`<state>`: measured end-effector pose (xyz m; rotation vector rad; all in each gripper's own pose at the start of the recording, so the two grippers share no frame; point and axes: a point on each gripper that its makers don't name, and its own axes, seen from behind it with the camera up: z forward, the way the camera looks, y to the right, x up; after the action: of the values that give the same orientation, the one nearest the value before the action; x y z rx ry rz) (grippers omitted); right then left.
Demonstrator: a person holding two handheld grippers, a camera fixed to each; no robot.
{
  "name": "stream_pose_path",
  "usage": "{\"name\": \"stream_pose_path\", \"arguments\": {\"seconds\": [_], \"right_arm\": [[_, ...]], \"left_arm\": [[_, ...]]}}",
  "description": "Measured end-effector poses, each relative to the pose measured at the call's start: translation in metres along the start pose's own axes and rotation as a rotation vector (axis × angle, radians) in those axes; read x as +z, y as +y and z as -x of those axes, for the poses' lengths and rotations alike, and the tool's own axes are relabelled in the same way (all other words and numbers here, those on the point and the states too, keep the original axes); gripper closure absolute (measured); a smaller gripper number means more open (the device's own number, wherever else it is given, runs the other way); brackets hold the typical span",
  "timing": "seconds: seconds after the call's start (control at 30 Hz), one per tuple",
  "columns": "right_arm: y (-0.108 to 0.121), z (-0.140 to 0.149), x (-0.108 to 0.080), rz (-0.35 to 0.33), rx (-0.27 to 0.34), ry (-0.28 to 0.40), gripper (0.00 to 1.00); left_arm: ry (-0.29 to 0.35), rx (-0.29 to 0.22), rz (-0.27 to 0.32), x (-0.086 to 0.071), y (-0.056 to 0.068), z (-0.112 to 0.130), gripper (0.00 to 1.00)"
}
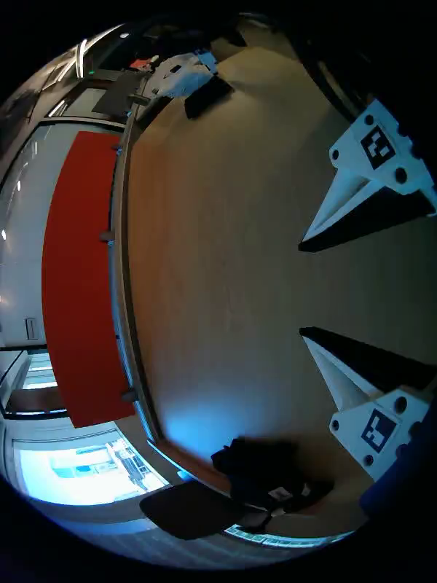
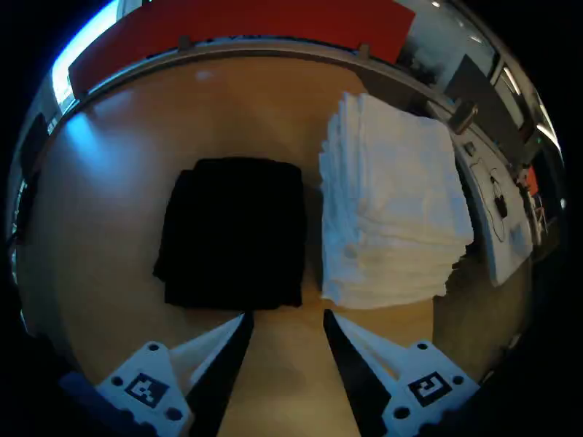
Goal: Fold towel
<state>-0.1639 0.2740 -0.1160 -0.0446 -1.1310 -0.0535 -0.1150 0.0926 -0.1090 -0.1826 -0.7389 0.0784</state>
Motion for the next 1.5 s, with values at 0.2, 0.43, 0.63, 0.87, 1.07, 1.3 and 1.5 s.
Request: {"name": "stream_pose_path", "arguments": {"seconds": [0.2, 0.43, 0.63, 0.87, 1.07, 1.3, 1.5], "right_arm": [[-0.006, -0.002, -0.007, -0.001, 0.013, 0.027, 0.03], [-0.015, -0.006, -0.016, 0.002, 0.029, 0.073, 0.03], [-0.026, -0.017, -0.03, 0.0, 0.057, 0.164, 0.03], [-0.037, -0.037, -0.051, -0.007, 0.107, 0.294, 0.04], [-0.049, -0.065, -0.076, -0.036, 0.156, 0.44, 0.04], [-0.052, -0.087, -0.1, -0.018, 0.176, 0.568, 0.04], [-0.058, -0.1, -0.109, -0.008, 0.169, 0.625, 0.04]], "left_arm": [[0.009, -0.004, 0.005, -0.001, -0.001, -0.003, 0.25], [0.019, -0.002, 0.007, -0.003, -0.004, -0.005, 0.25], [0.028, -0.007, 0.005, -0.005, -0.008, -0.007, 0.25], [0.05, -0.018, 0.002, -0.006, -0.012, -0.015, 0.25], [0.074, -0.027, -0.001, -0.005, -0.015, -0.024, 0.25], [0.09, -0.026, -0.006, 0.001, -0.017, -0.032, 0.25], [0.113, -0.028, -0.023, 0.004, -0.023, -0.039, 0.25]]}}
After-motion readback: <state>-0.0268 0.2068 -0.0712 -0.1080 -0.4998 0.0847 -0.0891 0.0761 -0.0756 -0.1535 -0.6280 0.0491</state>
